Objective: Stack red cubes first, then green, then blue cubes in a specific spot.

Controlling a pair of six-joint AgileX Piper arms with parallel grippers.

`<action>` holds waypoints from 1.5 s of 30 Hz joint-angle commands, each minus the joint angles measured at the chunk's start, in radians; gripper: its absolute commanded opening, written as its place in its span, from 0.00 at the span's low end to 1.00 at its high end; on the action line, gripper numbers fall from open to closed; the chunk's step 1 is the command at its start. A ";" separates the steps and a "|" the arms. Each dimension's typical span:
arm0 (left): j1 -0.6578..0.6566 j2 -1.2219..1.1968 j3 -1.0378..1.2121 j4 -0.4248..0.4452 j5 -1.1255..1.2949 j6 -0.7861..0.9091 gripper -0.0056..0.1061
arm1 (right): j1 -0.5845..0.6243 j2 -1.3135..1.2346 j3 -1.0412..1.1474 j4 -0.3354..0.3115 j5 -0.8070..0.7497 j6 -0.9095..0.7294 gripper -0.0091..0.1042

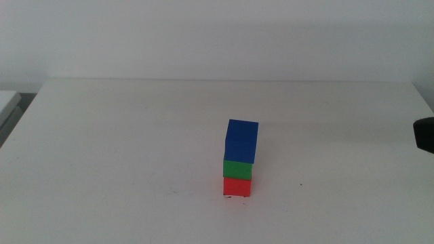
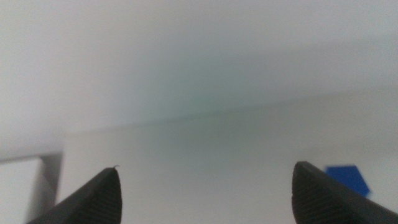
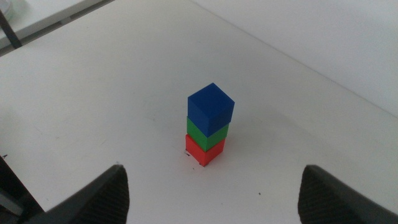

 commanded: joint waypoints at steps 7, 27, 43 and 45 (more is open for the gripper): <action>0.453 -0.233 0.321 -0.315 -0.319 0.212 0.89 | 0.002 -0.004 0.008 0.003 -0.011 -0.006 0.79; 0.789 -0.293 0.370 -0.801 -0.307 0.622 0.89 | 0.002 -0.004 0.008 0.014 -0.011 -0.006 0.79; 0.789 -0.550 0.874 -0.702 -0.685 0.624 0.89 | -0.379 -0.249 0.827 0.133 -0.977 -0.006 0.79; 0.789 -0.649 1.003 -0.695 -0.699 0.624 0.89 | -0.497 -0.385 0.946 0.080 -0.977 -0.006 0.79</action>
